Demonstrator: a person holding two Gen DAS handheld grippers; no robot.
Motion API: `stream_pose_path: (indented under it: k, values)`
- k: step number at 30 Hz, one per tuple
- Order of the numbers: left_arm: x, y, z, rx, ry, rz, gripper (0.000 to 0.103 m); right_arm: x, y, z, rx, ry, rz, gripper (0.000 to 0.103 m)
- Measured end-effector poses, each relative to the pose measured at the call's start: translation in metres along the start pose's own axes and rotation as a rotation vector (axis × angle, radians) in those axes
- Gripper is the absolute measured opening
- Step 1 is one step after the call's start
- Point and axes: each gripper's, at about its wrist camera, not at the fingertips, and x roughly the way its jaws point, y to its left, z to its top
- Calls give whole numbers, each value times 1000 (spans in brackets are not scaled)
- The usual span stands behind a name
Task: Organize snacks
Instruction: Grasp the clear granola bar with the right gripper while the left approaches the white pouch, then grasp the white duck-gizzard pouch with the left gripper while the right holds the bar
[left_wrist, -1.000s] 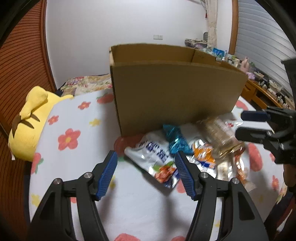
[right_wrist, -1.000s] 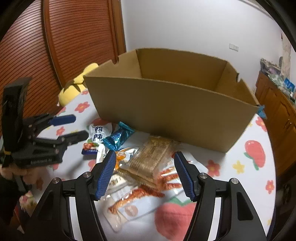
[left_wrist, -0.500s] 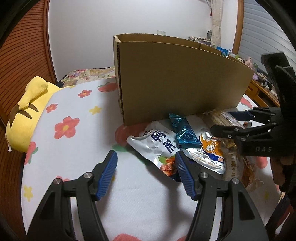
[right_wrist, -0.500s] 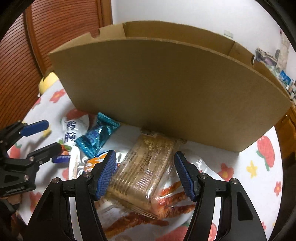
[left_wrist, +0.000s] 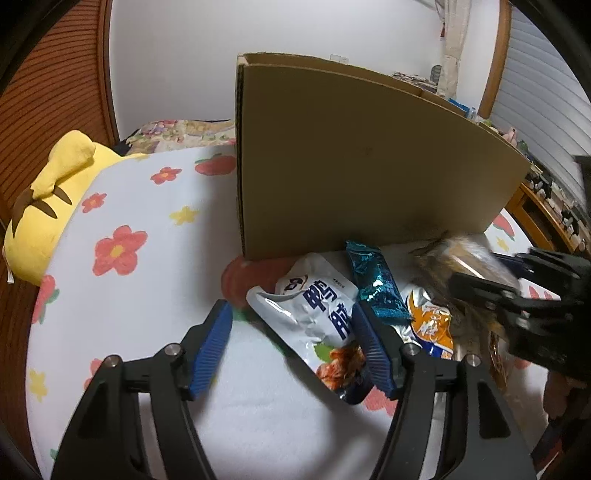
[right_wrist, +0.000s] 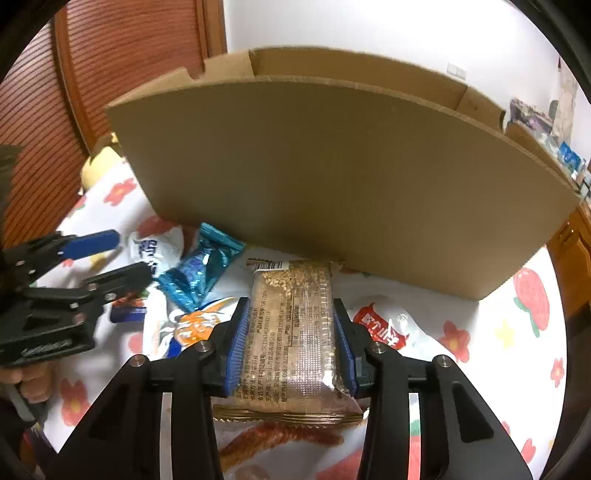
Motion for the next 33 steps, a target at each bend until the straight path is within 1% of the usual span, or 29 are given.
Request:
stream_pose_path:
  k: [4,9,13,15,20,21,23,24,30,33]
  values:
    - [4,-1,4,-4,5,15,67,-22,1,-10,1,-63,15,42]
    - [13,-6,5,-9,26,35,69,-40,0,-26,11,-109,30,42]
    - [16,-13,4,12,32,74,75,-54,-4,-42,24,-141,29,42]
    - [18,-18,3,37,37,98,76,-58,-8,-47,29,-149,28,42]
    - [15,-19,-1,42,38,101,76,-63,-23,-58,63,-160,32,42]
    - [14,-18,-2,47,39,98,75,-63,-26,-60,69,-160,29,42]
    - [10,-19,-6,67,40,88,69,-65,-32,-63,80,-161,28,42]
    - [8,-18,-8,71,39,84,68,-65,-35,-64,85,-160,31,42]
    - [1,-16,-12,75,42,84,69,-62,-34,-71,97,-163,49,42]
    - [2,-16,-10,98,41,102,71,-61,-33,-75,87,-162,48,42]
